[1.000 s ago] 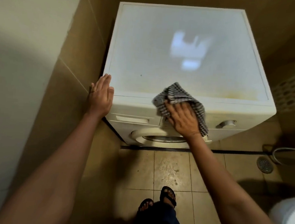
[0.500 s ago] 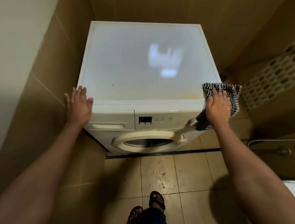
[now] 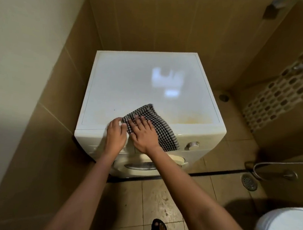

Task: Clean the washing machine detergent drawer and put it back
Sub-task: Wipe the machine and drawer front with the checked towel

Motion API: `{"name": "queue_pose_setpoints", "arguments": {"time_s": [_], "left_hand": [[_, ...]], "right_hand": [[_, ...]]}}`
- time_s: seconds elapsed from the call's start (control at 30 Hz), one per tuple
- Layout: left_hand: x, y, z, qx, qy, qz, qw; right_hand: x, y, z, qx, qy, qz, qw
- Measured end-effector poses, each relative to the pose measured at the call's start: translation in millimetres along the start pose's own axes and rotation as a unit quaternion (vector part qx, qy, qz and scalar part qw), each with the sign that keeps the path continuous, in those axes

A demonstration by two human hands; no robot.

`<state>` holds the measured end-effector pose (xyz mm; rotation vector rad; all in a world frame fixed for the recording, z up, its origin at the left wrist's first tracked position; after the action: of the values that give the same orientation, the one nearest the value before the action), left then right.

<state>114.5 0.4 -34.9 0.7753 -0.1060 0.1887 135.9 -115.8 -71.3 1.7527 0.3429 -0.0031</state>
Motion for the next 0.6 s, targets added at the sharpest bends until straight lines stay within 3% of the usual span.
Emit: {"name": "queue_pose_setpoints", "arguments": {"time_s": [0.1, 0.17, 0.4, 0.5, 0.6], "left_hand": [[5, 0, -1, 0.002, -0.013, -0.003, 1.0], [7, 1, -6, -0.002, -0.013, 0.0, 1.0], [3, -7, -18, 0.016, -0.039, -0.003, 0.999], [7, -5, -22, 0.011, -0.002, 0.013, 1.0], [7, -3, -21, 0.013, 0.017, 0.012, 1.0]], "right_hand": [[20, 10, 13, -0.019, 0.087, -0.027, 0.996], [42, 21, 38, -0.024, 0.069, -0.028, 0.997], [86, 62, 184, 0.016, -0.172, 0.065, 0.983], [72, 71, 242, 0.048, -0.304, 0.104, 0.946], [46, 64, 250, 0.077, -0.408, 0.123, 0.901]]}}
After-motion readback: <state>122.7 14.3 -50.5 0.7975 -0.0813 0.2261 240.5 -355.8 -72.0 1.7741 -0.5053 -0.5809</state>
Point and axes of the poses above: each hand's wrist, its own x-axis towards the middle knuckle, its own y-axis out of the back of the hand, z = x × y, the point moved 7 cm from there along x, towards the middle knuckle, and after that the axes turned 13 degrees about -y, right-handed, at the moved point
